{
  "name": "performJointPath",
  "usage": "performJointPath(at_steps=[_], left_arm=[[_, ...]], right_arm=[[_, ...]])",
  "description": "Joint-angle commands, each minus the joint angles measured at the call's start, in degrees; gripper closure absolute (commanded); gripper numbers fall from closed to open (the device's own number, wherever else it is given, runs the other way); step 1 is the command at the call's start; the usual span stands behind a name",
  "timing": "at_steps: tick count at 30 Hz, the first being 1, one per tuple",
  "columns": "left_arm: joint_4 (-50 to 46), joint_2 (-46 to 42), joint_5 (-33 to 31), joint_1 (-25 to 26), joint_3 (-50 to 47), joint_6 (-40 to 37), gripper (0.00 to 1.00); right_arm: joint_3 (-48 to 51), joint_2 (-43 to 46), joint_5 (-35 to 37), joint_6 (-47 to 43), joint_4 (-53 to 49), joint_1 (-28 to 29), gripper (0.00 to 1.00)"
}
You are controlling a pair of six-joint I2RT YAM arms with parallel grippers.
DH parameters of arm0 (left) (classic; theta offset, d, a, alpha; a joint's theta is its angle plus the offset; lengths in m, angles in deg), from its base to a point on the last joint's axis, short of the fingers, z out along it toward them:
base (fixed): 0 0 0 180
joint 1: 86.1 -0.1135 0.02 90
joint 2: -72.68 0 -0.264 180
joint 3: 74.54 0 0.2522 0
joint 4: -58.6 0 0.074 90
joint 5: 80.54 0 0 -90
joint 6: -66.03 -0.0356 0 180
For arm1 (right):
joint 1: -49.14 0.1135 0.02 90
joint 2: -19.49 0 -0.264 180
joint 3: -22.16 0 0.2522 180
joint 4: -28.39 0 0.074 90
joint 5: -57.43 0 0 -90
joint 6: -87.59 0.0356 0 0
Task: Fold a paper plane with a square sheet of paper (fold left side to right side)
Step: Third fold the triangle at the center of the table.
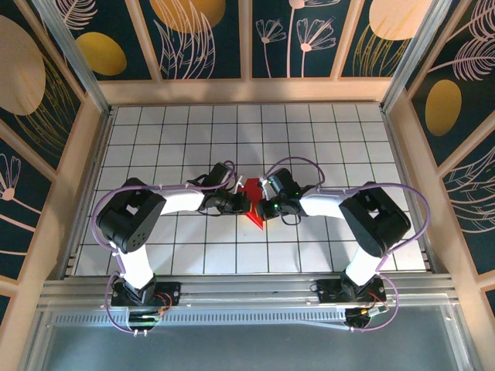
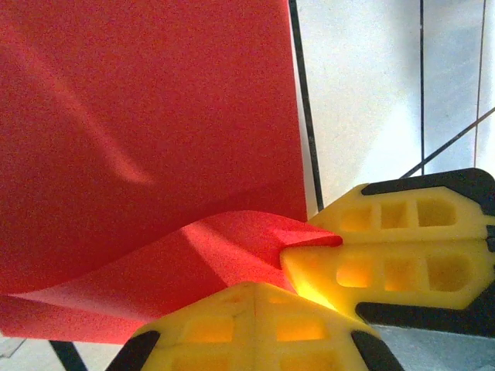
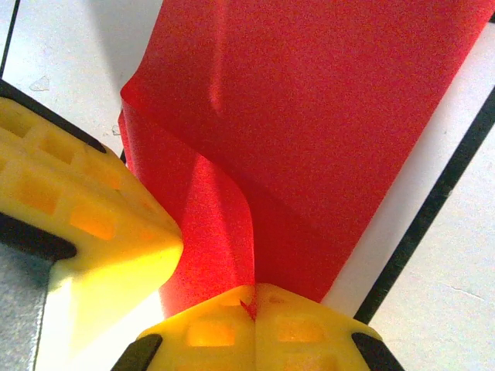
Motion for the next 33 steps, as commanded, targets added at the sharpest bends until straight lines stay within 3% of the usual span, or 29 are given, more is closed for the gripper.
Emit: performJointPath(at_steps=[1,33], left_arm=[[-1.39,0.97,-1.35,0.36,0.27,-0.25,0.97],[-2.89,0.64,-4.61,0.35,-1.87,-0.29,0.98]], right_arm=[[0.43,-2.93,0.13,0.31,-3.5,-0.13,0.99],[0.26,-3.47,0.29,0.39,-3.45,-0.14,0.96]])
